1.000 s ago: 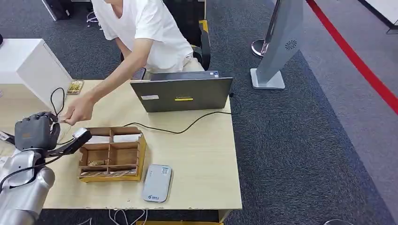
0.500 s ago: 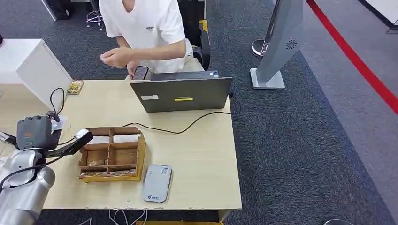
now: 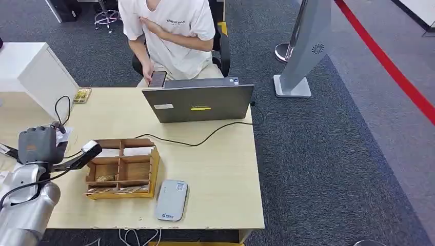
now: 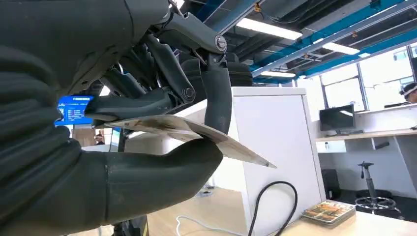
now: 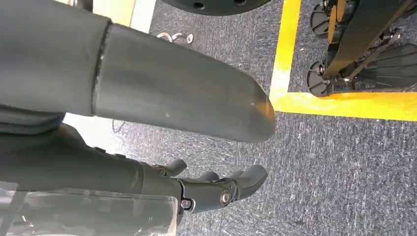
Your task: Pass the card to the sensor for recognition and then transmit it.
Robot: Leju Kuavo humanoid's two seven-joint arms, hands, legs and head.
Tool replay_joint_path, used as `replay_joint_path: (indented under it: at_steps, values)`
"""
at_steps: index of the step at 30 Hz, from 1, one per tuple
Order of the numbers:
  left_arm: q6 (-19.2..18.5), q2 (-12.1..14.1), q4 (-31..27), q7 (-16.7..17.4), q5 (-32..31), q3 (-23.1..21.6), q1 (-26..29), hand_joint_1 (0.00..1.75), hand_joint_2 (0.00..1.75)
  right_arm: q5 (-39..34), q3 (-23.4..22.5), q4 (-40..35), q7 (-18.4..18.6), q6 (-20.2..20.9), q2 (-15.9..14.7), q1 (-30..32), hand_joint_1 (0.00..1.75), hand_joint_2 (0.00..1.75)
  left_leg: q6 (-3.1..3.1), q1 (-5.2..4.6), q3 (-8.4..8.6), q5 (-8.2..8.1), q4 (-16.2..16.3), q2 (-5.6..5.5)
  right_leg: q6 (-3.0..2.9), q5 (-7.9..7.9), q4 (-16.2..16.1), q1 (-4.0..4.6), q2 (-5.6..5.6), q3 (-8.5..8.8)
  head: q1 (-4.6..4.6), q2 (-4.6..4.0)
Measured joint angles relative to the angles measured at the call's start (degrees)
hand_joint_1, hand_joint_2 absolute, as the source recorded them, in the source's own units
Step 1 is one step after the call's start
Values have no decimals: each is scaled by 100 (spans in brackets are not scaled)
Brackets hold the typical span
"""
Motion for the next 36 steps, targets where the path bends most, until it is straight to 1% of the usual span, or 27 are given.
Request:
replay_joint_path:
  at_steps: [12,15,18,20,22,25,31,32,33,34,36]
  values:
    - [-4,2,0,0,28,-4,0,175,175,9,0,2,0,0,0,0,0,0,0,0,0,0,0,0,0,0,0,0,0,0,0,0]
    - [-129,11,0,2,68,-15,-7,175,175,26,-2,6,0,0,2,0,0,0,0,0,0,0,0,0,0,0,0,0,0,0,0,0]
    - [-153,13,-39,2,37,-85,13,175,175,33,-2,9,7,0,9,1,0,0,0,0,1,0,0,0,0,0,0,0,0,0,0,0]
    - [-273,-18,-283,17,-43,-207,104,175,175,44,-2,11,31,-2,17,3,0,0,0,-1,0,0,0,-1,0,0,0,0,-1,0,0,0]
    - [-431,-81,-661,180,-160,-374,239,175,175,46,-6,13,39,-7,28,3,0,0,0,-2,-1,0,0,-3,0,0,0,0,-2,0,0,0]
    - [-518,-146,-1057,271,-232,-551,371,175,175,50,-9,13,39,-7,42,3,0,0,0,-2,-1,0,0,0,1,0,0,0,0,0,2,0]
    - [-564,-177,-1390,310,-225,-660,453,175,175,61,-11,15,41,-7,57,16,0,0,1,-1,-1,-1,1,0,1,0,-1,0,-1,0,0,0]
    - [-558,-179,-1414,288,-210,-666,459,175,175,61,-11,15,42,-7,59,17,0,0,0,-1,1,0,1,0,1,0,-1,0,-1,-1,0,0]
    - [-555,-201,-1476,196,-197,-689,495,175,175,61,-13,15,37,-7,61,17,0,0,0,-1,2,0,1,2,1,1,-1,0,1,-2,0,0]
    - [-600,-238,-1666,177,-235,-760,564,175,175,59,-20,15,24,-9,68,24,0,0,0,-1,1,0,1,1,1,1,-1,0,0,-3,-4,0]
    - [-820,-289,-2097,317,-359,-966,679,175,175,85,-48,15,22,-17,79,40,0,0,1,-2,-2,0,0,-10,2,0,-1,0,-11,0,0,0]
